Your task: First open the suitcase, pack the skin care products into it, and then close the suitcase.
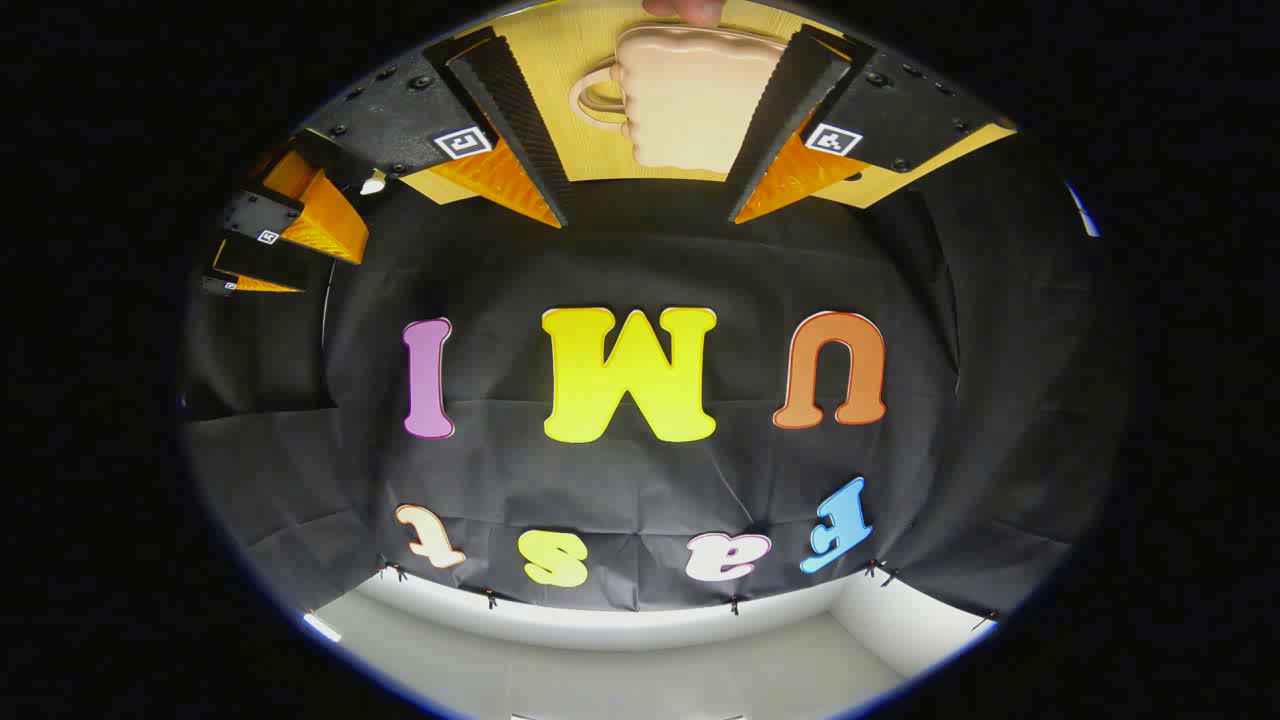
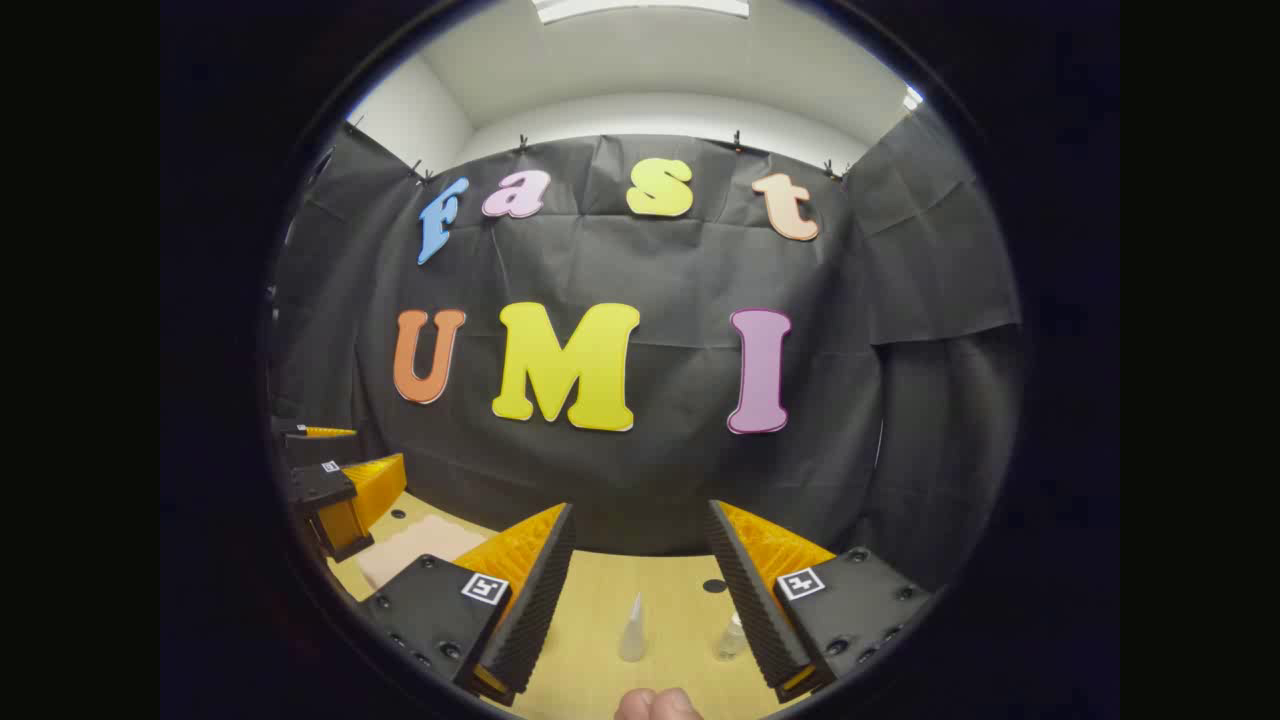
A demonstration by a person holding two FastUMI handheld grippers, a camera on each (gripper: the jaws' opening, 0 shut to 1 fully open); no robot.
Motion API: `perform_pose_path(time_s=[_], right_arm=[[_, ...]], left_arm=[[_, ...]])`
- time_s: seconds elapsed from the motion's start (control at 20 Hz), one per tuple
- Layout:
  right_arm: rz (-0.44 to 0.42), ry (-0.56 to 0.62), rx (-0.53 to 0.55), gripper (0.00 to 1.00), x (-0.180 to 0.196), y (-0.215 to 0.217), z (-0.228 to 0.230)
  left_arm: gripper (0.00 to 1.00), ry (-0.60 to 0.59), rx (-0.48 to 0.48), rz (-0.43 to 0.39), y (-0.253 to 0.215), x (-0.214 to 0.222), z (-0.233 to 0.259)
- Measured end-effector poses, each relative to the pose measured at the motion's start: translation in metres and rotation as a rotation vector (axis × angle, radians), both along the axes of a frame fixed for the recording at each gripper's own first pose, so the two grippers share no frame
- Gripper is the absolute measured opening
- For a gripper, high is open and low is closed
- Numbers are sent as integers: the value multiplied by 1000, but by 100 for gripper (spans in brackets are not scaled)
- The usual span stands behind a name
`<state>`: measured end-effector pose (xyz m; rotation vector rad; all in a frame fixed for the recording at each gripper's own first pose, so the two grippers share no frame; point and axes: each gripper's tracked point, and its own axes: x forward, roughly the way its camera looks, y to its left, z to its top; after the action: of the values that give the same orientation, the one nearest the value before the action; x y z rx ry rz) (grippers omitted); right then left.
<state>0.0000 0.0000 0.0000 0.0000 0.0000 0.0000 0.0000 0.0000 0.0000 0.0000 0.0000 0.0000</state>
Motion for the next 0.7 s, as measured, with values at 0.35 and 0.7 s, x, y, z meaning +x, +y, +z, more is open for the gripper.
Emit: perform_pose_path(time_s=[0.35,0.7], right_arm=[[18,-5,-1,79,5,5,-1],[29,4,-12,78,7,3,-4]], left_arm=[[98,23,-6,8,-2,6,-8],[98,35,-20,20,-1,9,-18]])
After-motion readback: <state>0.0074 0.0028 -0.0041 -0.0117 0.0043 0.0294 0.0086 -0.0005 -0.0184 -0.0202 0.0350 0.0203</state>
